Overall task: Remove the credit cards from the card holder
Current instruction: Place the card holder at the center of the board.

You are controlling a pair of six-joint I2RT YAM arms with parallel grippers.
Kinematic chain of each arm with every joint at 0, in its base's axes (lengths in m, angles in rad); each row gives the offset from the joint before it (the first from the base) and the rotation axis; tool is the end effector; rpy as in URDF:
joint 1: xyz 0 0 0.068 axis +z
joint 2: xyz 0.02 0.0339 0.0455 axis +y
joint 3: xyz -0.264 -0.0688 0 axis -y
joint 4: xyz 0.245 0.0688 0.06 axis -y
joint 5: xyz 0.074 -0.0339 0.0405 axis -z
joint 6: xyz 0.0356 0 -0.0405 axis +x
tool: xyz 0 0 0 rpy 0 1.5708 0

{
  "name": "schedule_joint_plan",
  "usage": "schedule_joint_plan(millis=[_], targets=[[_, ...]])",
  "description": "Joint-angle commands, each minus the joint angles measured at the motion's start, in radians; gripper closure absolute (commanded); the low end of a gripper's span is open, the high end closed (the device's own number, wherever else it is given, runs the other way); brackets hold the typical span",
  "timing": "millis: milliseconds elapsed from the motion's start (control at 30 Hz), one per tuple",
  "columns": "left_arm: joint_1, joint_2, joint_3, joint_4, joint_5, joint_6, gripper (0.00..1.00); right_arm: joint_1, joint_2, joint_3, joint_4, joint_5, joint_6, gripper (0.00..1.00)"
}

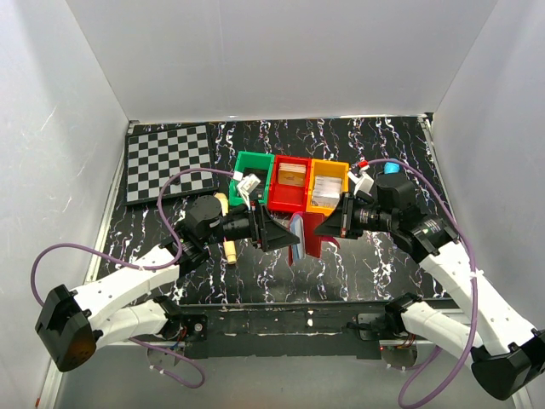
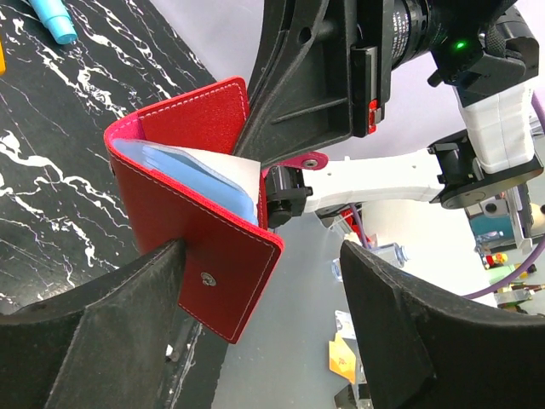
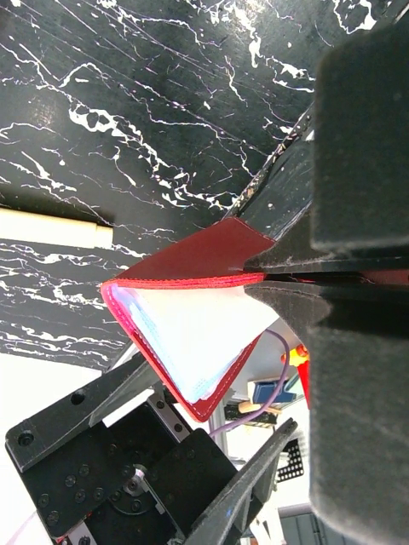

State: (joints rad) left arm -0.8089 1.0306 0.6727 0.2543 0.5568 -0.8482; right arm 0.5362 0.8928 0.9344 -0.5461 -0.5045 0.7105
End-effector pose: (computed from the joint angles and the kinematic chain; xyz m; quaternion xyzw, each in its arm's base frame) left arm 0.1509 -0.1855 0.2995 0.1699 0.7176 -0.6124 0.2847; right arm 0.1535 0.1112 0.3384 -0.0538 0.8418 0.4618 0.2741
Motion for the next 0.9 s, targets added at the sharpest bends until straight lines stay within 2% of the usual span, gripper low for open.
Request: schedule_joint_plan(millis=[0, 200, 267, 333, 533, 600, 733, 867], targets=[[-0.004, -0.01, 0.005, 0.007, 0.002, 0.011, 0.3, -0.004, -0.023, -0.002, 0.063, -0.031, 0.018, 0.99], [-0.006, -0.017, 0.001, 0.007, 0.012, 0.021, 0.48, -0.005, -0.029, -0.009, 0.083, -0.039, 0.029, 0.99], [-0.004, -0.024, -0.002, 0.003, 0.008, 0.024, 0.51, -0.005, -0.031, -0.011, 0.089, -0.042, 0.03, 0.99], [-0.004, -0.029, -0.002, -0.006, 0.005, 0.028, 0.51, -0.005, -0.031, -0.009, 0.089, -0.046, 0.033, 0.99], [-0.004, -0.023, 0.005, -0.041, -0.011, 0.041, 0.36, -0.005, -0.032, -0.005, 0.094, -0.055, 0.033, 0.99], [-0.003, -0.02, 0.008, -0.049, -0.009, 0.046, 0.36, -0.005, -0.032, -0.005, 0.094, -0.058, 0.033, 0.99], [-0.006, -0.024, 0.004, -0.041, -0.009, 0.047, 0.42, -0.005, -0.032, -0.006, 0.098, -0.058, 0.037, 0.99], [-0.004, -0.038, -0.005, -0.029, -0.009, 0.049, 0.53, -0.005, -0.032, -0.012, 0.11, -0.065, 0.044, 0.99]])
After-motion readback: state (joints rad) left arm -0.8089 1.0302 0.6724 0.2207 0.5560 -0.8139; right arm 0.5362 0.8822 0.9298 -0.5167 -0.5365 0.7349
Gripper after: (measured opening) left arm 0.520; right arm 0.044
